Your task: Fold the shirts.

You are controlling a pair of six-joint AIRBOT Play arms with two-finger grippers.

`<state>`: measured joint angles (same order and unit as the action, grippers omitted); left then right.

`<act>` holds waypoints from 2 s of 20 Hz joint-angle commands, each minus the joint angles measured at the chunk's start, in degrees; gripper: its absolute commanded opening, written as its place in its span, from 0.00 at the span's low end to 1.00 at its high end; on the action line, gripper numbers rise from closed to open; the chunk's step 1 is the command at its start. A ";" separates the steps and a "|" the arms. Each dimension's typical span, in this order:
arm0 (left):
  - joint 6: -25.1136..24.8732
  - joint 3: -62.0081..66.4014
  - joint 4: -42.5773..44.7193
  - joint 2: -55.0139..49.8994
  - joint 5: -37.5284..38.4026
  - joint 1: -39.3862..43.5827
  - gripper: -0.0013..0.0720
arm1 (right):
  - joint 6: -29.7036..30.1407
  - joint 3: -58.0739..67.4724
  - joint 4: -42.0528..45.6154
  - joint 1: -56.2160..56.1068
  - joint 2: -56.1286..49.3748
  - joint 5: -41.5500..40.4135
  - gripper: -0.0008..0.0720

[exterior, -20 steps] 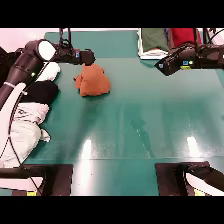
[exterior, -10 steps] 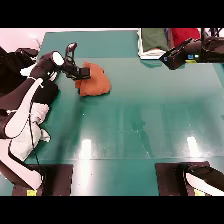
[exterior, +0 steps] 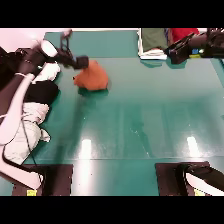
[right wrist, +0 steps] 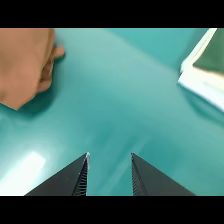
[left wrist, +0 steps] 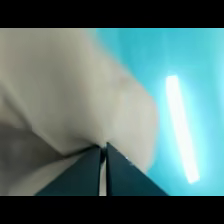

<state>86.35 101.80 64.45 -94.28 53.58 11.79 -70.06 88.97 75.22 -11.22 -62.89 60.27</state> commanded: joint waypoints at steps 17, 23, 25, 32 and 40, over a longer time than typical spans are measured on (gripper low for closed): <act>-8.02 6.51 2.80 7.26 1.31 18.47 0.77 | -5.44 22.53 -0.87 14.27 -4.96 12.50 0.45; -0.87 -7.52 -2.25 5.20 3.89 0.87 0.77 | -5.33 22.38 -5.07 14.27 -6.45 17.29 0.64; -0.90 -13.09 -3.08 2.67 2.32 0.61 0.77 | -5.38 22.40 -5.27 14.27 -7.78 19.30 0.64; -2.82 -16.35 -11.13 -8.20 -7.28 4.98 0.77 | -6.03 22.38 -5.25 14.27 -10.82 24.44 0.63; -2.73 -11.78 -11.28 -9.25 -8.35 6.23 0.05 | -6.03 22.21 -3.91 14.36 -10.82 28.79 0.62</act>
<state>83.94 87.26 53.19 -103.57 43.48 18.94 -76.01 111.31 70.41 3.07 -73.65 86.43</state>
